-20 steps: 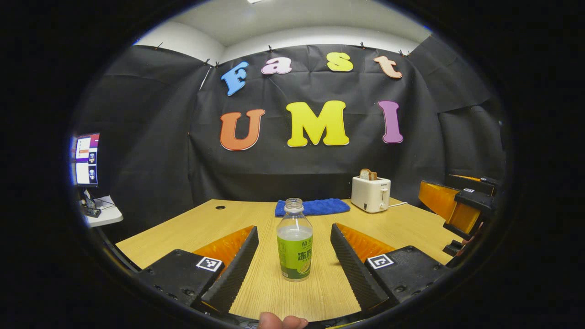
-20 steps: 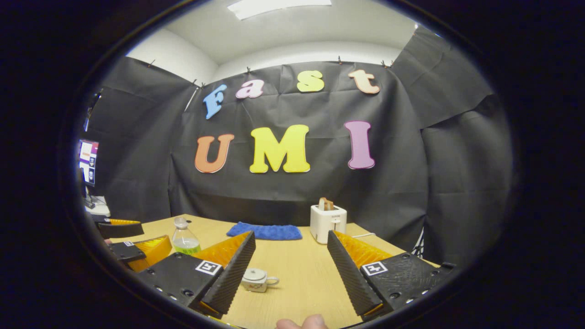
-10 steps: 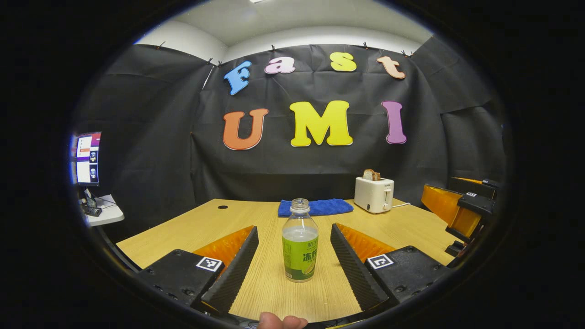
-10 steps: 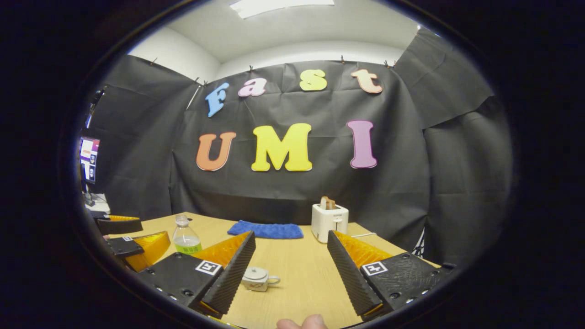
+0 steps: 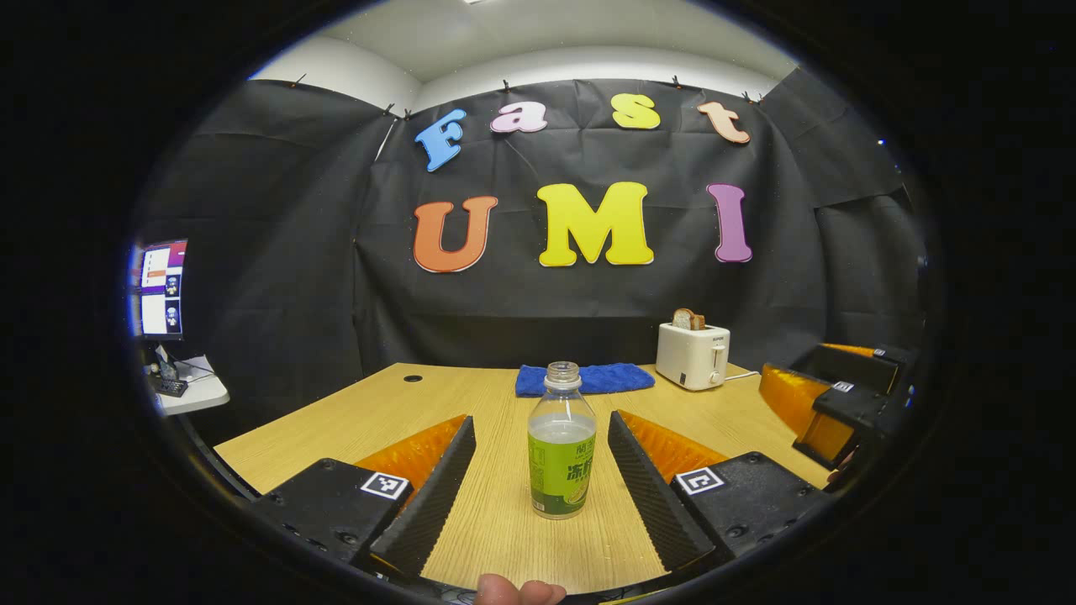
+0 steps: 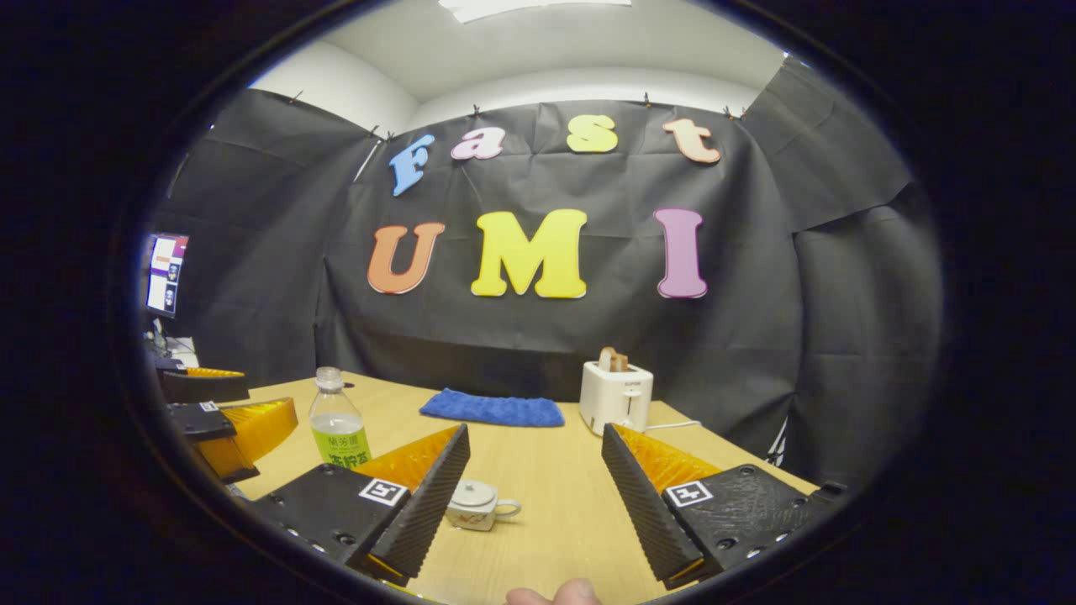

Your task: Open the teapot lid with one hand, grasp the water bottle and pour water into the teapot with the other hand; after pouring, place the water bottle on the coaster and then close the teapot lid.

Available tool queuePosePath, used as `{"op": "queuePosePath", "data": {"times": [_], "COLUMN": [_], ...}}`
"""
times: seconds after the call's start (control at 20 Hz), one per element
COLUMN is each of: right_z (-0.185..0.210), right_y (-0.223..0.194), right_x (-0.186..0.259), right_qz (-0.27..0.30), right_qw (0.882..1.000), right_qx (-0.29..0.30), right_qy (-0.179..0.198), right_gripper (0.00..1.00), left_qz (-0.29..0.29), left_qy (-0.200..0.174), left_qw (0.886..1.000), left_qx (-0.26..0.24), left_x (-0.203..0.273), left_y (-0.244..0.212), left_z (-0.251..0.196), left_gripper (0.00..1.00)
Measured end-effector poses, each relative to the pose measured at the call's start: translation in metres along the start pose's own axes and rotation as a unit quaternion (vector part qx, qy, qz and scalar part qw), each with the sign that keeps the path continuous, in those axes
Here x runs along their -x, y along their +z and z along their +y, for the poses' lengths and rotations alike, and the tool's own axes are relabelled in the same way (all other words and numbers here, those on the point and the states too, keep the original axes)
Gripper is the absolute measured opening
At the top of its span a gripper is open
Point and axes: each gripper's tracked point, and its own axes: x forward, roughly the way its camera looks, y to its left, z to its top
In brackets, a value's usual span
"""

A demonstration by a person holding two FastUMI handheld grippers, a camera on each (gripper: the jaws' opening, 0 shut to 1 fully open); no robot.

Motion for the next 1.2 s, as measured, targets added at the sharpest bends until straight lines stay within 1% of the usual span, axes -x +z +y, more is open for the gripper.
{"op": "queuePosePath", "data": {"times": [0.25,0.3,0.35,0.6,0.65,0.7,0.75,0.8,0.85,0.9,0.95,1.0,1.05,1.1,1.15,1.2], "right_z": [0.021,0.024,0.027,0.045,0.046,0.048,0.049,0.05,0.052,0.053,0.055,0.057,0.062,0.064,0.067,0.068], "right_y": [-0.031,-0.04,-0.047,-0.07,-0.073,-0.077,-0.08,-0.084,-0.086,-0.09,-0.091,-0.095,-0.096,-0.098,-0.099,-0.102], "right_x": [-0.032,-0.039,-0.046,-0.069,-0.073,-0.077,-0.08,-0.083,-0.087,-0.09,-0.093,-0.095,-0.098,-0.1,-0.101,-0.1], "right_qz": [0.023,0.03,0.041,0.073,0.079,0.084,0.089,0.095,0.099,0.102,0.106,0.11,0.114,0.117,0.119,0.124], "right_qw": [0.999,0.999,0.998,0.996,0.996,0.995,0.995,0.994,0.994,0.993,0.993,0.992,0.992,0.991,0.99,0.99], "right_qx": [-0.009,-0.01,-0.011,-0.003,-0.002,-0.002,-0.004,-0.005,-0.008,-0.007,-0.005,-0.003,0.0,0.003,0.004,0.006], "right_qy": [0.03,0.033,0.035,0.046,0.047,0.048,0.048,0.05,0.052,0.052,0.051,0.055,0.06,0.063,0.069,0.071], "right_gripper": [0.95,0.97,0.95,0.95,0.97,0.95,0.97,0.95,0.97,0.95,0.92,0.78,0.73,0.64,0.58,0.49], "left_qz": [-0.004,-0.004,-0.004,0.004,0.005,0.005,0.005,0.006,0.007,0.008,0.008,0.007,0.008,0.009,0.01,0.011], "left_qy": [0.011,0.012,0.014,0.016,0.016,0.016,0.016,0.018,0.019,0.019,0.02,0.021,0.022,0.022,0.022,0.022], "left_qw": [1.0,1.0,1.0,1.0,1.0,1.0,1.0,1.0,1.0,1.0,1.0,1.0,1.0,1.0,1.0,1.0], "left_qx": [0.006,0.008,0.009,0.008,0.009,0.008,0.007,0.007,0.008,0.008,0.008,0.008,0.008,0.007,0.007,0.007], "left_x": [0.0,0.002,0.001,-0.003,-0.003,-0.002,-0.003,-0.004,-0.005,-0.006,-0.007,-0.005,-0.005,-0.006,-0.007,-0.008], "left_y": [0.004,0.004,0.005,-0.002,-0.002,-0.002,-0.003,-0.003,-0.004,-0.004,-0.004,-0.004,-0.006,-0.006,-0.006,-0.008], "left_z": [0.014,0.015,0.017,0.022,0.023,0.023,0.023,0.025,0.027,0.028,0.03,0.03,0.03,0.032,0.032,0.033], "left_gripper": [0.99,0.99,0.99,0.99,0.99,0.99,0.99,0.99,0.99,0.99,0.99,0.99,0.99,0.99,0.99,0.99]}}
